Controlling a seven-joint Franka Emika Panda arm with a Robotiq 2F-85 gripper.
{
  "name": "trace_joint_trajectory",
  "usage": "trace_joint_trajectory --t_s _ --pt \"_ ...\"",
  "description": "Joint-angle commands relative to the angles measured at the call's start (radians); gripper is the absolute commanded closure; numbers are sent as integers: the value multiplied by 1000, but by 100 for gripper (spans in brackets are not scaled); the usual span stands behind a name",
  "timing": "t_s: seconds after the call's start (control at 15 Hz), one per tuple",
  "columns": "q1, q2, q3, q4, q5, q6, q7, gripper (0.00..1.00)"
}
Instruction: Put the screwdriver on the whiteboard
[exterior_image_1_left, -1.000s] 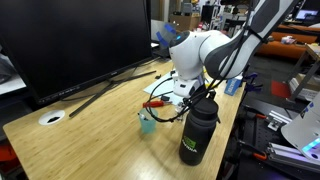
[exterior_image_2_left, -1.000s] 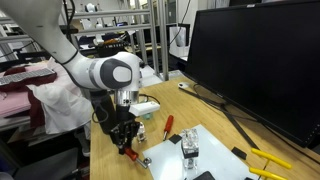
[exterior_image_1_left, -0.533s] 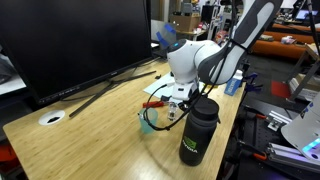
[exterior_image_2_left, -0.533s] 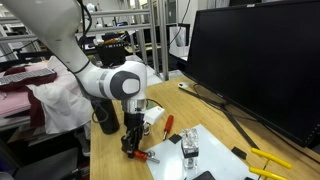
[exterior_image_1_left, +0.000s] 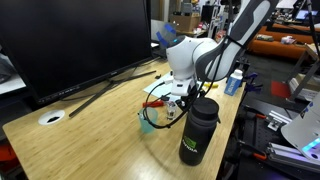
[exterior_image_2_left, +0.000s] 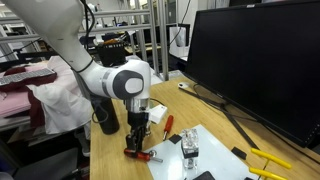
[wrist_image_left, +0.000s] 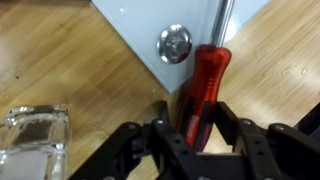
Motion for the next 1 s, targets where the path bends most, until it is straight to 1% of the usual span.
trace_joint_trajectory --t_s 0.0,0.13,0.2,0.33,0.4,0.67,0.73,0.8,0.93 --pt "-30 -51 26 -28 71 17 -82 16" --pt "-31 -99 38 -46 122 16 -121 2" --pt "-31 -130 43 -56 148 16 -137 1" --pt "-23 -191 46 -70 202 -7 -166 0" --pt "-14 -220 42 -72 219 -43 -159 0" --pt "13 -335 14 -101 226 -171 -74 0" --pt "14 -361 10 -108 247 -213 -49 0" --pt "19 -314 8 -81 219 -178 -79 0" --pt "22 -330 6 -86 220 -189 -74 0"
